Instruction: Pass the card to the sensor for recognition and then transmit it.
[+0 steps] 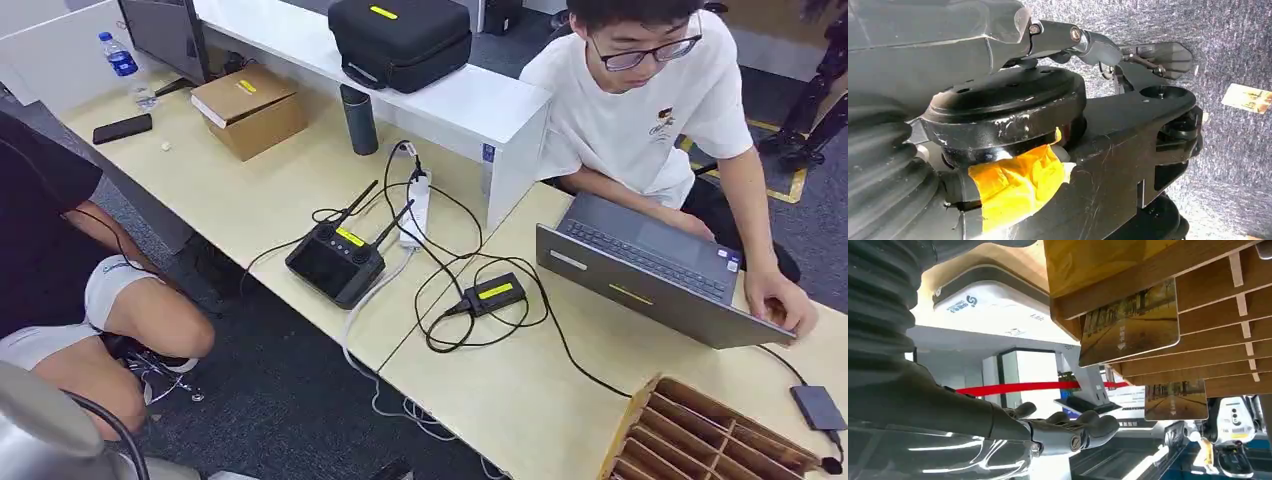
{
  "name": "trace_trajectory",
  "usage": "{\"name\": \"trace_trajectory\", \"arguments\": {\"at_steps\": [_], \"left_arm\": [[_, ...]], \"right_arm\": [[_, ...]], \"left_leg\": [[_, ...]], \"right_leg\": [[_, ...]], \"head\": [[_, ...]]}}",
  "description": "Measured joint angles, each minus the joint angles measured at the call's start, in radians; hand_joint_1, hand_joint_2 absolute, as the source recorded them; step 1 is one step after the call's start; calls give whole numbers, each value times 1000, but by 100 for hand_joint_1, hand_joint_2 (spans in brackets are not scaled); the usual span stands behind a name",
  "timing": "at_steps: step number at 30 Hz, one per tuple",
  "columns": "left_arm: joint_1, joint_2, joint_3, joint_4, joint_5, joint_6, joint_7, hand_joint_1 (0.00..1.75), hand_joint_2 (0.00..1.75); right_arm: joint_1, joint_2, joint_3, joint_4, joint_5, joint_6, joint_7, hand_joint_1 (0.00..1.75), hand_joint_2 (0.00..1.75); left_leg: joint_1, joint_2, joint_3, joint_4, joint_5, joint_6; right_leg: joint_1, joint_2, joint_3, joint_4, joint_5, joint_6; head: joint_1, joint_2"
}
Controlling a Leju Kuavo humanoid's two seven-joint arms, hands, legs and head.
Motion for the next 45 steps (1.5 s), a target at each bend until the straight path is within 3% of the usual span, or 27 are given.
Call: {"name": "trace_trajectory", "arguments": {"at_steps": [18,45], "left_arm": [[-1,0,0,0,0,0,2,0,175],[-1,0,-3,0,-2,-3,3,0,175]], "right_arm": [[-9,2,6,6,-11,0,-29,0,175],[-55,4,80,74,-26,0,21,0,175]], "left_leg": [[0,0,0,0,0,0],[0,0,0,0,0,0]], "right_leg": [[0,0,0,0,0,0],[0,0,0,0,0,0]], "head": [[0,0],[0,0]]}}
